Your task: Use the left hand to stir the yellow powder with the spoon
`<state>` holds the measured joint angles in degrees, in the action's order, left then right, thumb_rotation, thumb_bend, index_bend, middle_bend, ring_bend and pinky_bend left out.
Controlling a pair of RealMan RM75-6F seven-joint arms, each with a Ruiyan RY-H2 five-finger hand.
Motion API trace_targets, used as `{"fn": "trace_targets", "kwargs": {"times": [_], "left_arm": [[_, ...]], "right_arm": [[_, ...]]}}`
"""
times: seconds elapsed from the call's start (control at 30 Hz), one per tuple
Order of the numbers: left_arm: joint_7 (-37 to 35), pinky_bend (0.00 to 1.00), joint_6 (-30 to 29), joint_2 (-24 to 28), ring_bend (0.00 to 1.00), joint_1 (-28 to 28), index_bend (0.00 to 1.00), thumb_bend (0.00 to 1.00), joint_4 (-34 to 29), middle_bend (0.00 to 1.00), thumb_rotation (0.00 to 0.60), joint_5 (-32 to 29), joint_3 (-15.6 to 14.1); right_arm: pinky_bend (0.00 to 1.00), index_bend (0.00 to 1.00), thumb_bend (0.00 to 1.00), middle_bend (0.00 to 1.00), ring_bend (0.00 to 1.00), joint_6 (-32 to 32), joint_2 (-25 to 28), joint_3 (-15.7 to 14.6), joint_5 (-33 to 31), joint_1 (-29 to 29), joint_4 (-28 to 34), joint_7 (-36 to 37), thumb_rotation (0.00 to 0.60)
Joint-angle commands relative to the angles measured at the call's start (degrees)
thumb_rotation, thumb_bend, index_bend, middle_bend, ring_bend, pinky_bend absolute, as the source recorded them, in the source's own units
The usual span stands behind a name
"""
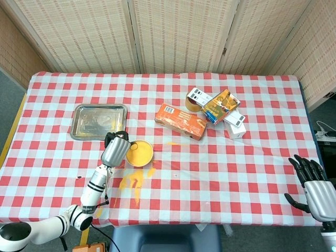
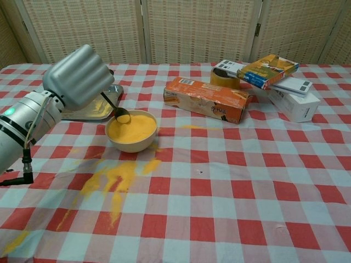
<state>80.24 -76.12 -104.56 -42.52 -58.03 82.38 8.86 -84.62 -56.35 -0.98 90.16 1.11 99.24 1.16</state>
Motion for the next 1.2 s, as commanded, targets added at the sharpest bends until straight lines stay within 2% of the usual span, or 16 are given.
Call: {"fn": "trace_targets", "kwargs": {"times": [0.03, 0.33, 0.53, 0.8, 1.2], "left_arm": [[-1.02, 1.00, 0.24, -0.76, 1.00, -0.63, 0.91, 0.49, 1.68, 1.00, 0.600, 0.29, 0.35], [-1.71, 1.00, 0.88, -2.76, 1.00, -0.89, 0.91, 0.49, 6.14, 1.00, 0.600, 0.81, -0.44], [-2.61, 1.00, 0.56, -3.35, 1.00, -0.58, 0.91, 0.49, 6.81, 1.00, 0.600, 2.02, -1.62], [-3.17, 1.00, -1.05, -2.49, 1.00, 0.81, 0.91, 0.49, 3.08, 1.00, 0.600, 3.33, -2.65], [-0.17, 1.00, -3.61, 1.08, 1.00, 3.16, 0.91, 0.49, -5.17, 1.00, 0.600, 5.78, -3.92]], "right_arm": [[0.00, 0.00, 0.15, 0.00, 0.00, 0.65, -0.01, 0.09, -0.40, 0.26, 0.05, -0.04, 0.600], [0.00, 0.00, 0.15, 0.00, 0.00, 1.77, 0.89, -0.65, 0.84, 0.80, 0.41, 2.30, 0.600], [0.00, 0.00, 0.15, 0.00, 0.00, 1.57, 1.34, -0.91, 1.34, 0.73, 0.47, 3.21, 0.600], [0.00, 0.00, 0.15, 0.00, 0.00, 0.67, 1.28, -1.05, 1.86, 0.32, 0.54, 2.67, 0.600], [0.00, 0.00, 0.15, 0.00, 0.00, 0.08, 1.31, -1.52, 3.04, 0.05, 0.88, 2.36, 0.600]]}}
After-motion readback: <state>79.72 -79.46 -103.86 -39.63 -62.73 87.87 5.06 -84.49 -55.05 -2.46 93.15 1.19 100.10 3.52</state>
